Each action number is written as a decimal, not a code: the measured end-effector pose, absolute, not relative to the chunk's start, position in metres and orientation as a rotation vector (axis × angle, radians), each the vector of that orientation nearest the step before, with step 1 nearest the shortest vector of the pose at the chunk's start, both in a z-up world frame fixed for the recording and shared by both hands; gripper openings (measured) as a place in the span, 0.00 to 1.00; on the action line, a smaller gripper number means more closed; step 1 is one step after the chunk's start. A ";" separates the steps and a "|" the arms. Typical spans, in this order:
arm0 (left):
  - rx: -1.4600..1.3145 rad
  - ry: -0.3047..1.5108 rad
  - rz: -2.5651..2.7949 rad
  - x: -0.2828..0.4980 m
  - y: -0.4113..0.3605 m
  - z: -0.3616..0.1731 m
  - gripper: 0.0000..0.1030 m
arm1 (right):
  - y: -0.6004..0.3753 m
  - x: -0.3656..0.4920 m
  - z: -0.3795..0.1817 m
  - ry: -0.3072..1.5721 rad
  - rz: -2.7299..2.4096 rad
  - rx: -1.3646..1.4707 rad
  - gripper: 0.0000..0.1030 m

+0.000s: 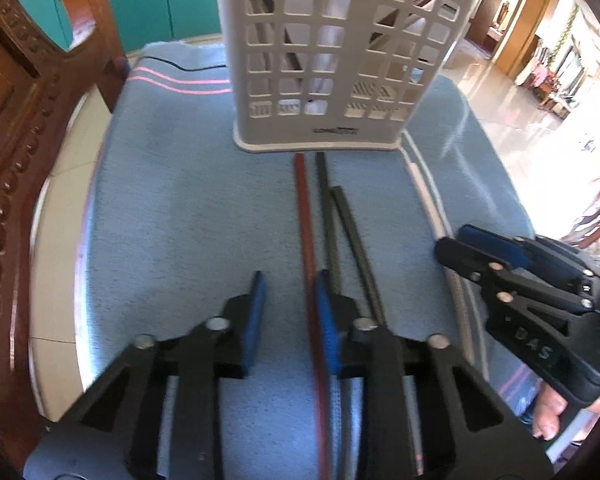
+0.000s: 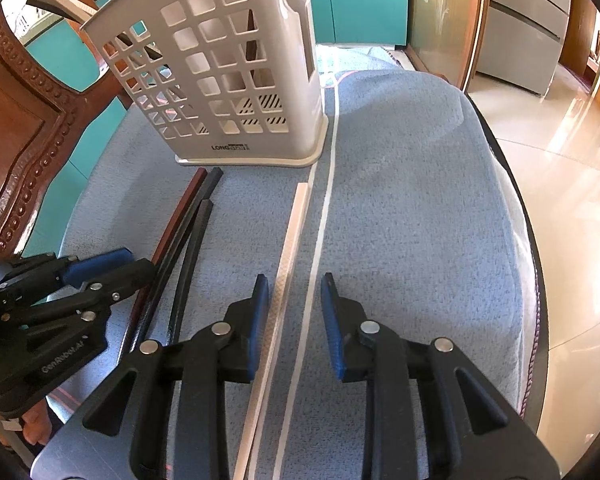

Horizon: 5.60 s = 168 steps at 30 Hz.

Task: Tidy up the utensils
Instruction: 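Close the left tool on a reddish-brown chopstick, then close the right tool on a light wooden chopstick while the left tool holds its chopstick, then lift both held chopsticks up over the white holder, then lower both chopsticks into the holder and open both tools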

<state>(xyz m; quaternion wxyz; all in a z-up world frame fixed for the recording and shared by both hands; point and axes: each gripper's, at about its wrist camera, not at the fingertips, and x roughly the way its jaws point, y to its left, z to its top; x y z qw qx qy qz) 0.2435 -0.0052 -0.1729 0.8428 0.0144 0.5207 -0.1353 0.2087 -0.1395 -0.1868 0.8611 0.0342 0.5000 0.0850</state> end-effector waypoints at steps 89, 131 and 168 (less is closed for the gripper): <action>-0.078 0.580 -0.353 0.152 0.029 -0.023 0.07 | -0.182 0.125 -0.016 0.559 0.416 0.145 0.06; -0.086 0.306 -0.113 0.239 0.009 0.007 0.08 | -0.141 0.188 -0.004 0.300 0.236 0.097 0.06; -0.112 0.311 -0.139 0.237 0.013 0.006 0.29 | -0.142 0.175 0.002 0.264 0.247 0.118 0.40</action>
